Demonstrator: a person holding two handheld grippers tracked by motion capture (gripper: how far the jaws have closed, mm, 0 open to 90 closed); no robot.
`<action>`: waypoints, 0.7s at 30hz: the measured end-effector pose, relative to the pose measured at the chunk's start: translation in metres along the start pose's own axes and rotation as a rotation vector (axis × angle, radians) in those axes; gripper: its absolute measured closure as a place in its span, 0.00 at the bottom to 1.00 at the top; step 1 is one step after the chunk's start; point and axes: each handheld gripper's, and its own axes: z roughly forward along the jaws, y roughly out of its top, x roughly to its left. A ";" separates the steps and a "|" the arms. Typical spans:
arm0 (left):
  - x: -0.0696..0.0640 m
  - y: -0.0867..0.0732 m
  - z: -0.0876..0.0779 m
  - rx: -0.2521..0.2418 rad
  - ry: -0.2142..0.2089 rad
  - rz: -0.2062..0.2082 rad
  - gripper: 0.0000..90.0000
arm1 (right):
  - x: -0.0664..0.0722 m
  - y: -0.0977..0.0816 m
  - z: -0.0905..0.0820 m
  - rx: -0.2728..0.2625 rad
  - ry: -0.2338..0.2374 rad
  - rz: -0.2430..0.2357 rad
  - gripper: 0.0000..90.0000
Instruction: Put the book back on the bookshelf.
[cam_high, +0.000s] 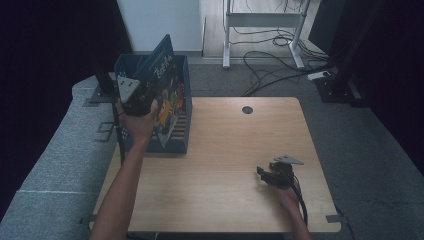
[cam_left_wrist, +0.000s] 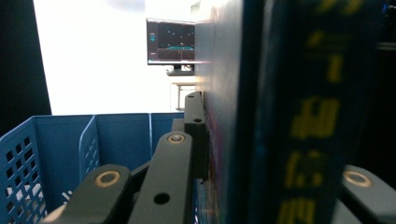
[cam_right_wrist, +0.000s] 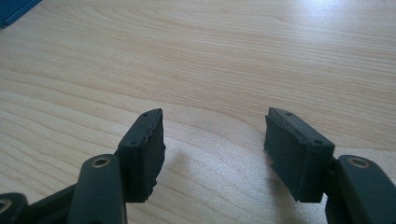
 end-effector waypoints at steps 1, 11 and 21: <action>0.000 -0.001 0.002 -0.003 0.002 -0.002 0.91 | 0.000 0.000 0.000 0.000 0.000 -0.001 0.41; 0.000 -0.008 0.018 0.008 0.048 0.010 0.91 | 0.000 0.000 0.000 0.000 0.000 0.000 0.41; -0.003 -0.019 0.035 0.004 0.074 0.022 0.91 | -0.001 0.000 -0.001 0.000 0.000 0.000 0.41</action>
